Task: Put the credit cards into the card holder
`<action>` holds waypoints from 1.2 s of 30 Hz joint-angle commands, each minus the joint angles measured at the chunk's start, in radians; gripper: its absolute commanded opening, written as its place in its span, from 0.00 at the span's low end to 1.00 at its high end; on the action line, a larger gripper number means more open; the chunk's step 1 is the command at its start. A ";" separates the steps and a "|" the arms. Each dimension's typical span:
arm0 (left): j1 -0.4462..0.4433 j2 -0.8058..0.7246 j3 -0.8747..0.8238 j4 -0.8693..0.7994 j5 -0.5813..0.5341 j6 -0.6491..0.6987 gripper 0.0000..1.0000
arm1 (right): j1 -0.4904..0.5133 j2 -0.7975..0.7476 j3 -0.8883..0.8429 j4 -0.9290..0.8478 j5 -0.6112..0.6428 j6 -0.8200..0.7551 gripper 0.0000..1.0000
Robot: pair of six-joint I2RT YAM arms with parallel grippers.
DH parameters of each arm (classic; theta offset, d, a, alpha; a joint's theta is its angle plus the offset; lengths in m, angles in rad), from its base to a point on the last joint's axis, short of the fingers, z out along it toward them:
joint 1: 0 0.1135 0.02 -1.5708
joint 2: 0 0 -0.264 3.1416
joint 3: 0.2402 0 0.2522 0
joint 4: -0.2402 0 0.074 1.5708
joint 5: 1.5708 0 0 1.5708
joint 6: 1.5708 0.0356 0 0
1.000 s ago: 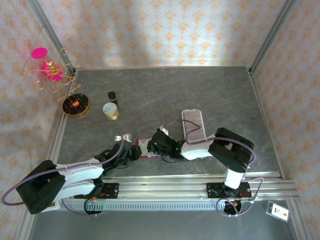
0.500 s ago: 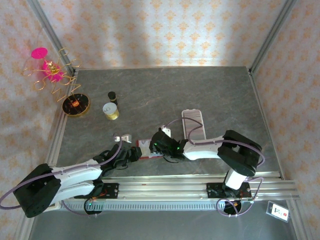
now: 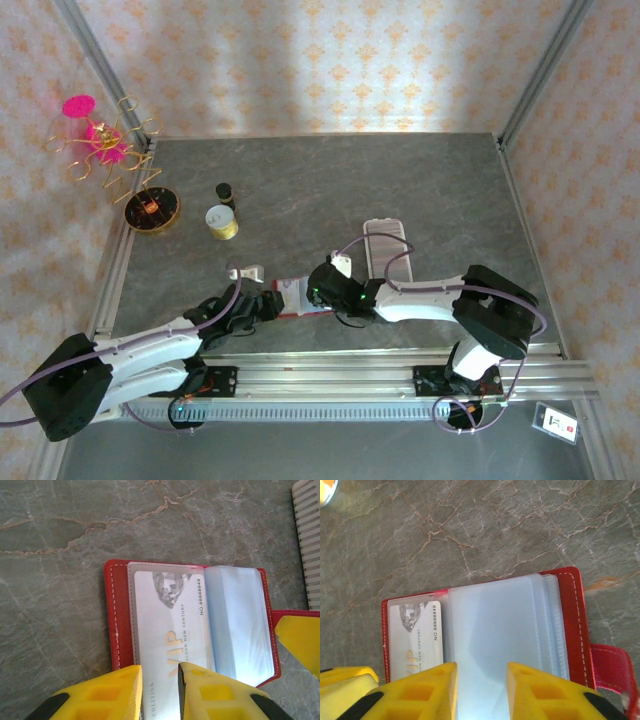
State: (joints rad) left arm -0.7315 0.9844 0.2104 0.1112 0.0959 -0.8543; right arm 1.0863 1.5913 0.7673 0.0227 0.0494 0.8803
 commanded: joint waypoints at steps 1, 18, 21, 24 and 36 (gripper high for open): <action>-0.006 0.018 0.032 -0.026 -0.022 0.024 0.27 | 0.007 -0.009 -0.015 -0.018 0.026 0.008 0.33; -0.006 0.063 -0.003 0.009 -0.017 0.018 0.27 | 0.009 0.043 -0.009 -0.057 0.011 0.025 0.34; -0.006 0.070 -0.007 0.018 -0.015 0.017 0.27 | 0.011 0.048 0.001 -0.093 0.035 0.027 0.36; -0.006 0.077 -0.008 0.018 -0.012 0.017 0.27 | 0.014 0.048 0.003 -0.103 0.044 0.029 0.39; -0.006 0.117 -0.023 0.067 0.001 0.008 0.26 | 0.020 0.091 0.020 -0.036 -0.019 0.029 0.46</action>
State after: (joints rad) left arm -0.7315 1.0798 0.2039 0.1600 0.0963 -0.8471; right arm 1.0992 1.6501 0.7856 0.0010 0.0456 0.8970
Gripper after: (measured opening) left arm 0.263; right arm 0.460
